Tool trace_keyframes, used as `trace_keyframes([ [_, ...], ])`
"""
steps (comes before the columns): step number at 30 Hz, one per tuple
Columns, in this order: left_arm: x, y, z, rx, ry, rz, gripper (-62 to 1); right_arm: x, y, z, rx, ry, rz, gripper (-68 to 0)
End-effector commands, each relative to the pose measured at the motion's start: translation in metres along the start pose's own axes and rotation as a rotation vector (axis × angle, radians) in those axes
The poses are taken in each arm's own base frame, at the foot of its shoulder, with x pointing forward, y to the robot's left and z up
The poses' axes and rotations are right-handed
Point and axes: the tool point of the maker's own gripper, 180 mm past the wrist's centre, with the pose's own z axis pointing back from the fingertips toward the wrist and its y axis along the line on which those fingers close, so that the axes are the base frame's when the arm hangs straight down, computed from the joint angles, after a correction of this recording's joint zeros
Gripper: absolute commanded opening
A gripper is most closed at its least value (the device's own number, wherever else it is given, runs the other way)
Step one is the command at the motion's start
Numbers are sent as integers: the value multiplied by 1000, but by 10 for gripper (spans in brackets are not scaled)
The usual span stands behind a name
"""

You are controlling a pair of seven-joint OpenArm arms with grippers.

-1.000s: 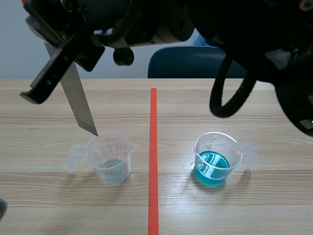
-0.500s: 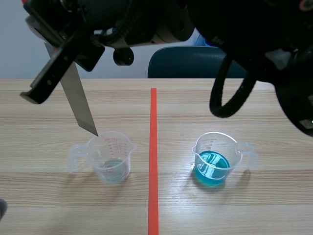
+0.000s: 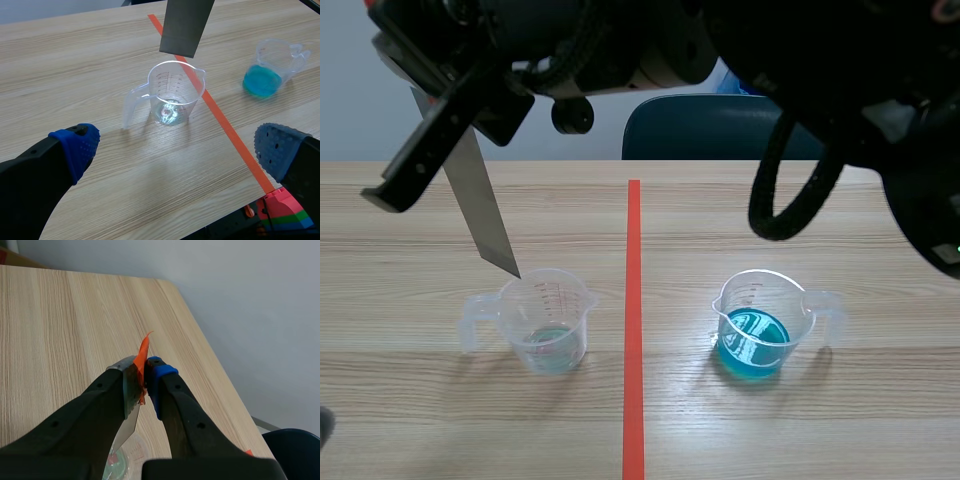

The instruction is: Do the redox reaction experiment

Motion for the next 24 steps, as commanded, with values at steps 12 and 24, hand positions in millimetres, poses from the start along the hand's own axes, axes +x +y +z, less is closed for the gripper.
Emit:
trace_keyframes([
  [12, 7, -3, -1, -12, -31, 5, 14, 3, -8, 15, -15, -43, 38, -669],
  [24, 7, -3, -1, -12, -30, 5, 14, -18, -26, 69, -87, -8, 111, -669],
])
